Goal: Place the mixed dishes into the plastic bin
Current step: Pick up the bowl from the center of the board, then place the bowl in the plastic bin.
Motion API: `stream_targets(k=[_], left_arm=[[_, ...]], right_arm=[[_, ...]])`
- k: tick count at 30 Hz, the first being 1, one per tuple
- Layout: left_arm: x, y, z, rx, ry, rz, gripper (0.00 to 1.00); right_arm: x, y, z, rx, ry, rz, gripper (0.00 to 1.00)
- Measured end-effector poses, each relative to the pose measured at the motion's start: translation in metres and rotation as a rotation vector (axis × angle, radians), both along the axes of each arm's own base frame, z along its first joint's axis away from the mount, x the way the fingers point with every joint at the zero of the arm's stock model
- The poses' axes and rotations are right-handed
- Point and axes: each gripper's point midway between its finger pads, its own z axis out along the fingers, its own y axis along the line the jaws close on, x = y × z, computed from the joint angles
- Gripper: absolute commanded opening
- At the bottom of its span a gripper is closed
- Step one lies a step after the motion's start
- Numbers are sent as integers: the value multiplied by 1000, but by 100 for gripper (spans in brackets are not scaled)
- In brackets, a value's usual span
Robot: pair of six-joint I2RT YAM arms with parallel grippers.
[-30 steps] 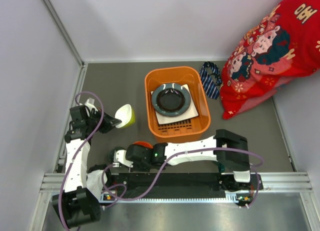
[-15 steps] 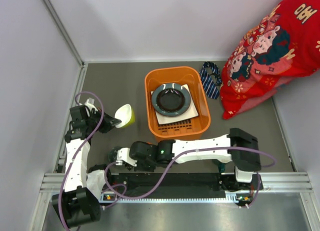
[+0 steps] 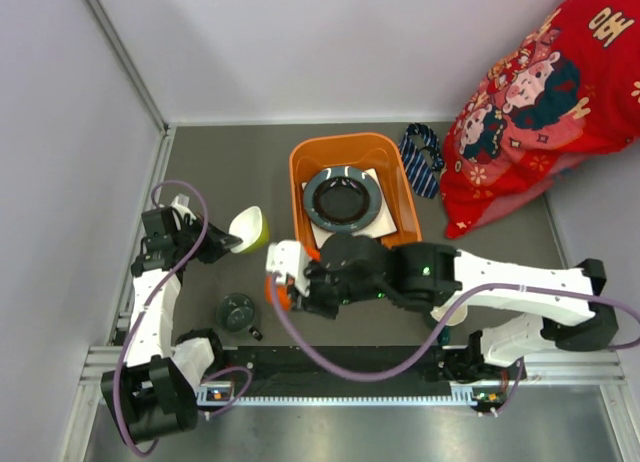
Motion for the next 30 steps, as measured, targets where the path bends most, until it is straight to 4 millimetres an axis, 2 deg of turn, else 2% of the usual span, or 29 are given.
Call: stream_targets(k=[3,5,9,12,15,19,24,30], left_arm=[[1,0,1,1,-6,0,0],[1,0,1,2,-7,0,0],[2,1,1,5,-8,3,0],[2,1,1,5,-8,3,0],[2,2,0,10,-7,8,0],[3,4,-1,19,-4,17,0],[3,5,-2,24,-2,23,0],[3,8,-4,35,6,35,0]], right_arm=[[38,-10,23,48,-37,-111,0],[74,-19,23,40,-62,-210,0],[154,-45,9,-20,-106,-418,0],[195,-59,-4,-74,-123,-509,0],[232,-58,-17,-113,-121,-555,0],[266,-56,-40,-163,-108,-583,0],[298,-60,-86,-252,-77,-615,0],[311,-60,-115,-296,-49,-621,0]])
